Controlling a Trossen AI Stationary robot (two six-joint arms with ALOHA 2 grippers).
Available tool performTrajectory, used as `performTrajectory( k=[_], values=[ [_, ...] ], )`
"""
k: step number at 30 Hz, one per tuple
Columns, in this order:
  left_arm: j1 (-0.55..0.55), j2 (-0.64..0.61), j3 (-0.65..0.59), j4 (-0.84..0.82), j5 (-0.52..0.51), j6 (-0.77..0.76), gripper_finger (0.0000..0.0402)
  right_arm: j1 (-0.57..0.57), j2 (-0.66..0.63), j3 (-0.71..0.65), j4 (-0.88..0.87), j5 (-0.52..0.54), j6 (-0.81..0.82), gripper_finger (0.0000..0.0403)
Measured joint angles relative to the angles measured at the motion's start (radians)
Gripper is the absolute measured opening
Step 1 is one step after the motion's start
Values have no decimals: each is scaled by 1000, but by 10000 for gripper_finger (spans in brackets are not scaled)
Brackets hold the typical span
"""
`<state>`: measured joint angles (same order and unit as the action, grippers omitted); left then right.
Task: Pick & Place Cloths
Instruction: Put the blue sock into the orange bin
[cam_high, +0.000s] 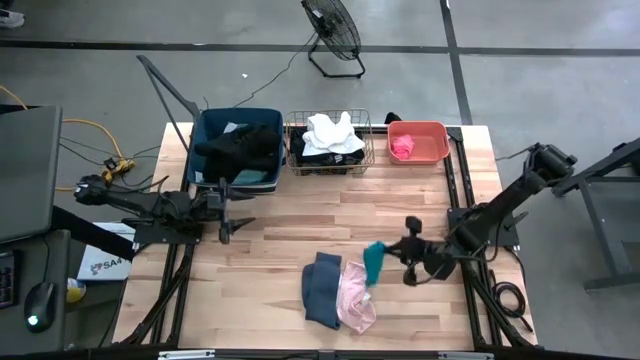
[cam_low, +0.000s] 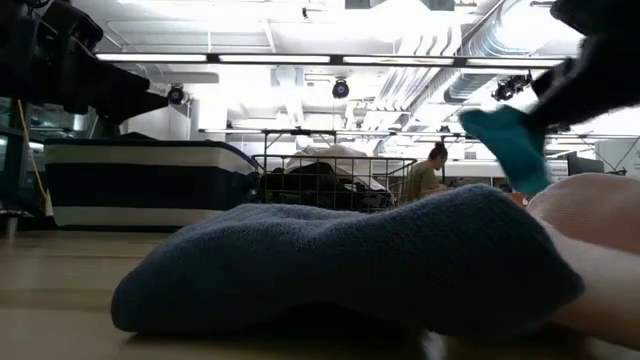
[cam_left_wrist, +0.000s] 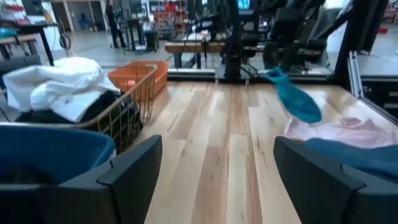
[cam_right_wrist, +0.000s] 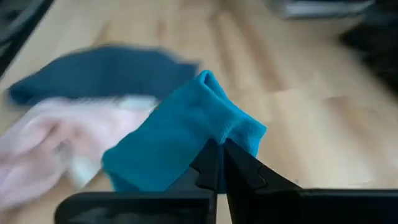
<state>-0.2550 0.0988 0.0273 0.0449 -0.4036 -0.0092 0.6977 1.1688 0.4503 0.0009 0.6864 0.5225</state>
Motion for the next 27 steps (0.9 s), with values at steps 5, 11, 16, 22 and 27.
performTrajectory(
  k=[5, 11, 16, 22, 27],
  values=[
    [0, -63, 0, -11, 12, 23, 300, -65, -63, 0, -32, 192, -30, 4],
    [0, -93, 1, -17, 37, 51, 300, -194, -121, 1, -104, 418, -23, 4],
    [0, -93, 1, -22, 63, 46, 300, -331, -184, 1, -102, 550, -95, 4],
    [0, -93, 0, -22, 74, 31, 300, -513, -285, 1, -102, 661, -249, 4],
    [0, -93, 0, -22, 73, 27, 300, -689, -340, 1, -103, 641, -318, 4]
  ],
)
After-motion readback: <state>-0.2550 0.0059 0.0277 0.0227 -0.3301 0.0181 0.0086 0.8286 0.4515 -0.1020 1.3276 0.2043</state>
